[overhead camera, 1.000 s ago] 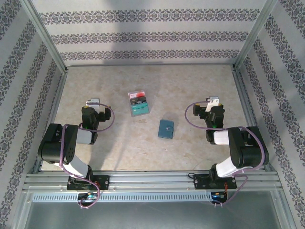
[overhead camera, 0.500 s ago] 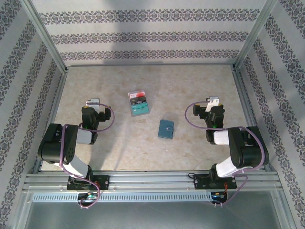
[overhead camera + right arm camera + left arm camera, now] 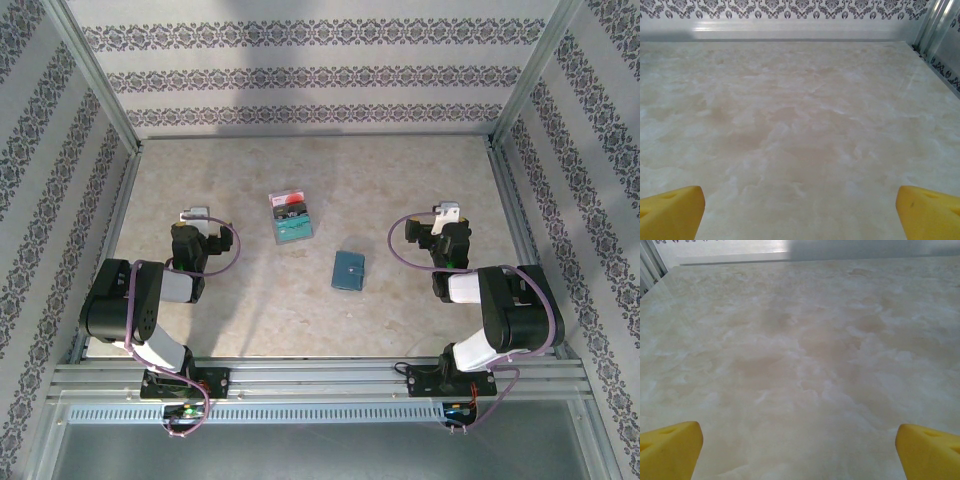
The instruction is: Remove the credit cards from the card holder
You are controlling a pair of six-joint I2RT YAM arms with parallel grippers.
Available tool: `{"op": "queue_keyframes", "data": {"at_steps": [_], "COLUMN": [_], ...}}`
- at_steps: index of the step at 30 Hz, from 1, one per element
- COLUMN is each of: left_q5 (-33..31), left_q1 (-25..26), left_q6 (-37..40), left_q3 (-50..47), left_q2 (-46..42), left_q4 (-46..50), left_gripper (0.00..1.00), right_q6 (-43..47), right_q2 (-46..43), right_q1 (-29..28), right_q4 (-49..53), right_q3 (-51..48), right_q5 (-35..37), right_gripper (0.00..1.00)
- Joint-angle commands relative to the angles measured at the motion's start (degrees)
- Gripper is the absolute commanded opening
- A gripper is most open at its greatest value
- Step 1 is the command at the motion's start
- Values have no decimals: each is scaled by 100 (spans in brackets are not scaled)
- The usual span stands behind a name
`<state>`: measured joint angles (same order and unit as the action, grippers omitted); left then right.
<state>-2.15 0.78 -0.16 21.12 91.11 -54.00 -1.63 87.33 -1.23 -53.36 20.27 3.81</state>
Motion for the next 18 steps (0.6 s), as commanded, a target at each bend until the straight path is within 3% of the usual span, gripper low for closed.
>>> {"op": "queue_keyframes", "data": {"at_steps": [1,5,9,11,14,18], "left_q5": [-119,-147,-158,138,58,-326], "left_q1": [15,17,25,47,377,1162], "left_q6": [14,4,-296,-605,-1092,-1767], "left_q3": [-176,-167,104,288,687,924], "left_q2": [-175,-816,-1710,-2127,-2683,-2952], "left_q4": [-456,162,1540,2277,3486,4182], "left_gripper": [99,99,99,99,99,99], "right_q6": [-117,-103,-89,-160,-407,-726], "right_q2": [-119,-445,-1009,-1329,-1746,-2110], "right_q1": [28,2,-85,-120,-144,-231], "right_q4": [-4,242,862,1401,2247,3259], "right_q3": [115,109,177,292,531,852], "right_q5": [106,227,511,679,805,885], "right_gripper": [98,98,98,98,98,98]}}
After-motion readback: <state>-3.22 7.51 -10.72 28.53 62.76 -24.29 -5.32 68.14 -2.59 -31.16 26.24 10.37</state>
